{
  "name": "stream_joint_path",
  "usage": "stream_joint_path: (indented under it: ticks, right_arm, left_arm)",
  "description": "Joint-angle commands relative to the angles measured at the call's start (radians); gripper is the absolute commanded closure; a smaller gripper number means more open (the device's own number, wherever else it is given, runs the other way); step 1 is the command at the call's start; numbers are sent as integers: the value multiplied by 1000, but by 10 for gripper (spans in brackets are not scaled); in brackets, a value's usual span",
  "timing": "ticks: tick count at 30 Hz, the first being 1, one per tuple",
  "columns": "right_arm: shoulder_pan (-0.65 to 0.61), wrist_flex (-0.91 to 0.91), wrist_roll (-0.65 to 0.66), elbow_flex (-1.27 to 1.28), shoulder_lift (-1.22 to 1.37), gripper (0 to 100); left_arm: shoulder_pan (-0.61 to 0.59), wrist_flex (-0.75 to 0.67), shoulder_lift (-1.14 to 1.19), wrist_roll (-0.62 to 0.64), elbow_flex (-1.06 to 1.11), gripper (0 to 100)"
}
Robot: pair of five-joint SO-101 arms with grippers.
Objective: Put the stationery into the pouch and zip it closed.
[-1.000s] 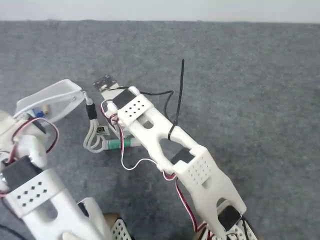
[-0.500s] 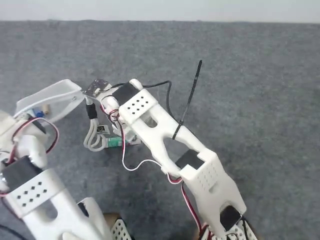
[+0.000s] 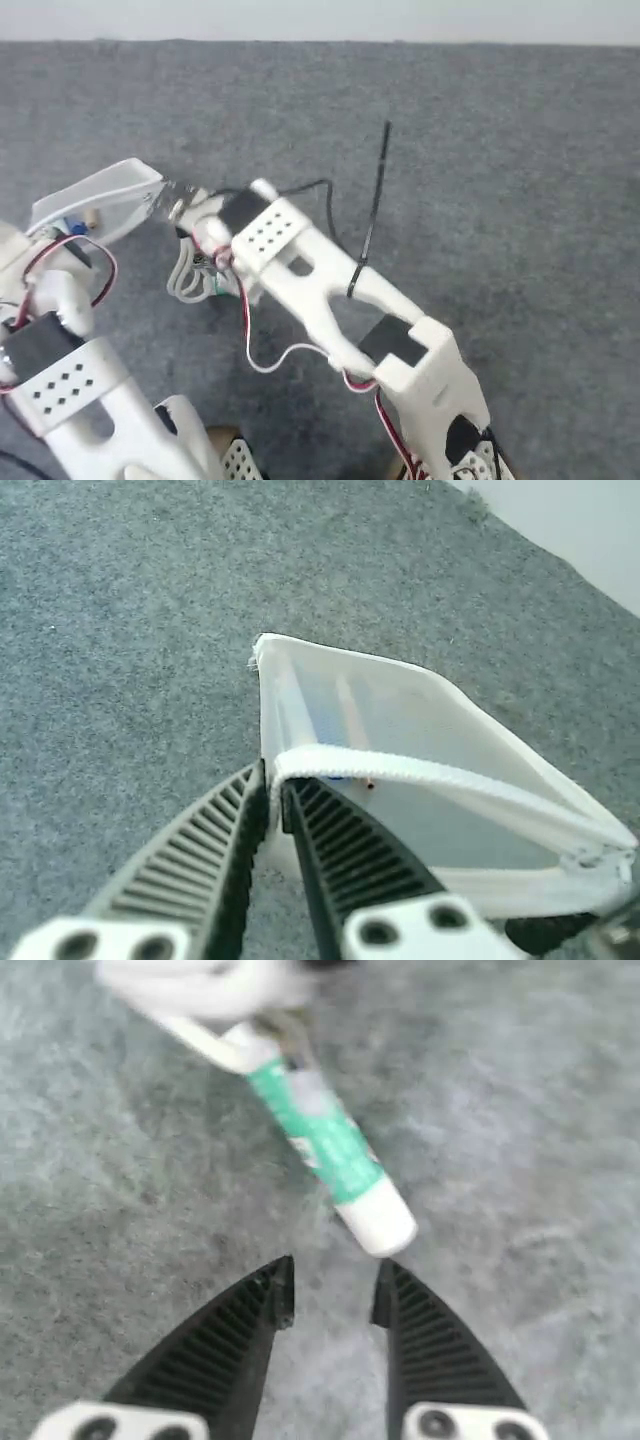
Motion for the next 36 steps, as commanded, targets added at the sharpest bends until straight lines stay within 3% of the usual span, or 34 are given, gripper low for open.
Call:
stream_joint_path:
  ticks: [1, 5, 13, 27, 29, 34, 36]
  right_arm:
    - [-31, -91, 41, 100, -128, 786]
    - [-44, -162, 48, 204, -186, 718]
    - [-107, -315, 126, 333, -200, 716]
    - [-36, -549, 178, 405, -90, 720]
    - [-36, -532, 176, 370, -59, 763]
    - [-36, -455, 176, 269, 1, 983]
    - [-28, -421, 176, 252, 10, 983]
  left_arm:
    - [-5, -35, 2, 9, -39, 987]
    - [-5, -35, 0, 9, -39, 987]
    - [-5, -35, 0, 9, -39, 987]
    - [-3, -35, 0, 8, -39, 987]
    - [-3, -35, 0, 8, -39, 987]
    - [-3, -34, 0, 8, -38, 987]
    - [-3, -34, 0, 8, -38, 987]
